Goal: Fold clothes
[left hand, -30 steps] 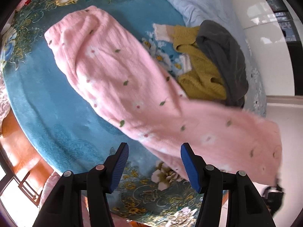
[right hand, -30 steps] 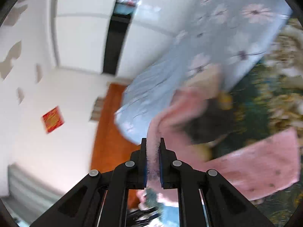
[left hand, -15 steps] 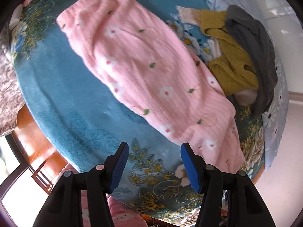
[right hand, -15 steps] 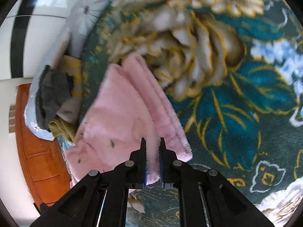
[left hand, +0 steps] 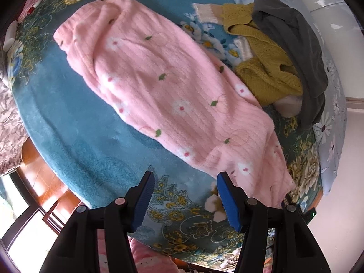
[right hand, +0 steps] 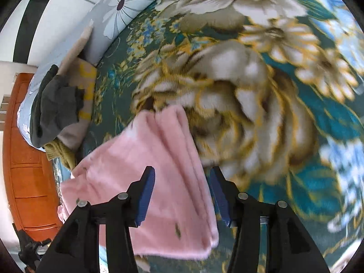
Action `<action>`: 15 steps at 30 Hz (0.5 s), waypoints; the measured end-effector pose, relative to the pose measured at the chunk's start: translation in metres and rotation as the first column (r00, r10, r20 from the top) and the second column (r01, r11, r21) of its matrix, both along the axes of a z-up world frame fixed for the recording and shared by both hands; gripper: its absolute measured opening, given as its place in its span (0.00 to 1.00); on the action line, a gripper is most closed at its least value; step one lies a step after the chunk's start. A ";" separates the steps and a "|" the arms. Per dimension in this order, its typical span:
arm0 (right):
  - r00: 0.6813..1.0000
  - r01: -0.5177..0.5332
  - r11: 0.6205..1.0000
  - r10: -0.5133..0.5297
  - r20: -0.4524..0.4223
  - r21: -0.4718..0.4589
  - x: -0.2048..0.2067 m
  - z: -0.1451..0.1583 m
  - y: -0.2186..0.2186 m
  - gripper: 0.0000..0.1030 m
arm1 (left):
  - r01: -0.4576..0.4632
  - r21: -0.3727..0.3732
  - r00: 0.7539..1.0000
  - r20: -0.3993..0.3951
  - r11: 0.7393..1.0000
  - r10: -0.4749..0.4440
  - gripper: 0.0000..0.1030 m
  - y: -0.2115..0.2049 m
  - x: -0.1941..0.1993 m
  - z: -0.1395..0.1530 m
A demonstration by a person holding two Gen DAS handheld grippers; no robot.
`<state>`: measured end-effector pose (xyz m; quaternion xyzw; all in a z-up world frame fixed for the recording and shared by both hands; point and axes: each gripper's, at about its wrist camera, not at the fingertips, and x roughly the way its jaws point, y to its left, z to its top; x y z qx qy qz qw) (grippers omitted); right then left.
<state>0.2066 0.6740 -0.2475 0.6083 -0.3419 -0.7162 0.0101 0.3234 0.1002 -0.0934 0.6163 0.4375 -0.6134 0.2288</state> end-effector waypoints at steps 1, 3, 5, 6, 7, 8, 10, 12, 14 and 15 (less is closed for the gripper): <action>1.000 -0.003 1.000 0.003 0.002 -0.004 -0.006 -0.003 0.000 0.51 | -0.005 -0.001 1.000 0.002 1.000 0.005 0.59 0.000 0.001 0.000; 1.000 -0.006 1.000 0.006 0.006 -0.014 -0.016 -0.008 -0.002 0.56 | -0.015 -0.004 1.000 0.005 1.000 0.015 0.59 0.000 0.003 0.000; 1.000 -0.006 1.000 0.006 0.007 -0.026 -0.021 -0.010 -0.006 0.60 | -0.022 -0.006 1.000 0.008 1.000 0.022 0.59 0.001 0.003 -0.001; 1.000 -0.013 0.999 0.013 0.006 -0.032 -0.023 -0.010 -0.009 0.60 | -0.025 -0.006 1.000 0.009 1.000 0.025 0.59 0.002 0.003 -0.001; 1.000 -0.025 0.999 0.026 0.005 -0.038 -0.023 -0.008 -0.013 0.60 | -0.029 -0.006 1.000 0.010 1.000 0.029 0.59 0.002 0.002 -0.002; 0.999 -0.035 0.999 0.035 0.004 -0.038 -0.023 -0.007 -0.015 0.58 | -0.027 -0.005 1.000 0.009 1.000 0.027 0.59 0.003 0.001 -0.002; 0.998 -0.056 0.998 0.057 0.019 -0.024 -0.023 -0.007 -0.022 0.41 | -0.020 -0.004 1.000 0.008 1.000 0.020 0.59 0.006 -0.002 -0.002; 0.996 -0.075 0.997 0.075 0.039 -0.012 -0.022 -0.007 -0.029 0.17 | -0.014 -0.002 1.000 0.002 1.000 0.014 0.59 0.008 -0.007 0.000; 0.996 -0.077 0.997 0.076 0.037 0.016 -0.021 0.002 -0.031 0.14 | -0.015 -0.002 1.000 -0.009 1.000 0.015 0.59 0.008 -0.010 0.002; 0.998 -0.065 0.998 0.065 0.024 0.018 -0.019 0.011 -0.029 0.13 | -0.017 -0.003 1.000 -0.017 1.000 0.017 0.59 0.007 -0.011 0.004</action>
